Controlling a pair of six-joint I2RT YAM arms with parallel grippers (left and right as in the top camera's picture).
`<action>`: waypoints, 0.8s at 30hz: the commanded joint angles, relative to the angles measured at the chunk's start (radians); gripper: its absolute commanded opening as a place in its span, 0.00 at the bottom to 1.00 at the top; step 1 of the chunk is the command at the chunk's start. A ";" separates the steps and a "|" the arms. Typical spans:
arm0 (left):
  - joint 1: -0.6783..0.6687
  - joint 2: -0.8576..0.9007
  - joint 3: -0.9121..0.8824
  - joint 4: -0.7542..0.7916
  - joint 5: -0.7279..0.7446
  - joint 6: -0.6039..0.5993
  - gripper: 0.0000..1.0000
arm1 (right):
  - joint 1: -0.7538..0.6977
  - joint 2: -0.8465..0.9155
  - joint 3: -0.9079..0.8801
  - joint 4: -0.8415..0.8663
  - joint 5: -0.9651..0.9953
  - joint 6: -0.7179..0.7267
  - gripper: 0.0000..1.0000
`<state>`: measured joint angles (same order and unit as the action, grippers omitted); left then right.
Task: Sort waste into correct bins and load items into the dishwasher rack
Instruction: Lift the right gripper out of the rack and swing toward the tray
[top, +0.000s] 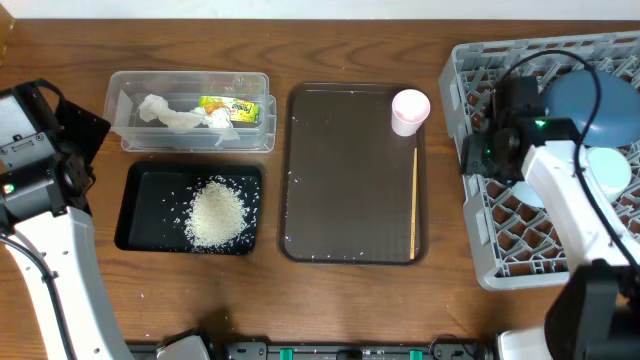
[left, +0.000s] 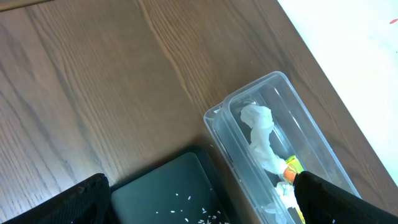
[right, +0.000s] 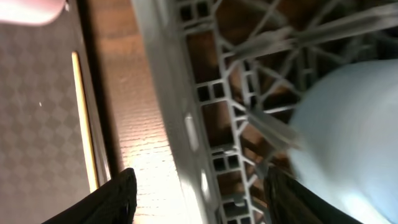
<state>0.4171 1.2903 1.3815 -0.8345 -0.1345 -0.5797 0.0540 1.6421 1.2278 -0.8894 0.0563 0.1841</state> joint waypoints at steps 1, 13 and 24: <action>0.004 0.004 0.010 -0.003 -0.009 -0.005 0.96 | 0.005 0.061 0.003 0.002 -0.041 -0.064 0.61; 0.004 0.004 0.010 -0.003 -0.009 -0.005 0.96 | 0.005 0.130 0.007 0.055 -0.039 -0.038 0.21; 0.004 0.004 0.010 -0.003 -0.009 -0.005 0.96 | 0.005 0.130 0.007 0.117 -0.044 0.157 0.01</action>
<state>0.4171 1.2903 1.3815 -0.8341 -0.1345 -0.5797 0.0631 1.7741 1.2282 -0.7815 0.0261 0.1658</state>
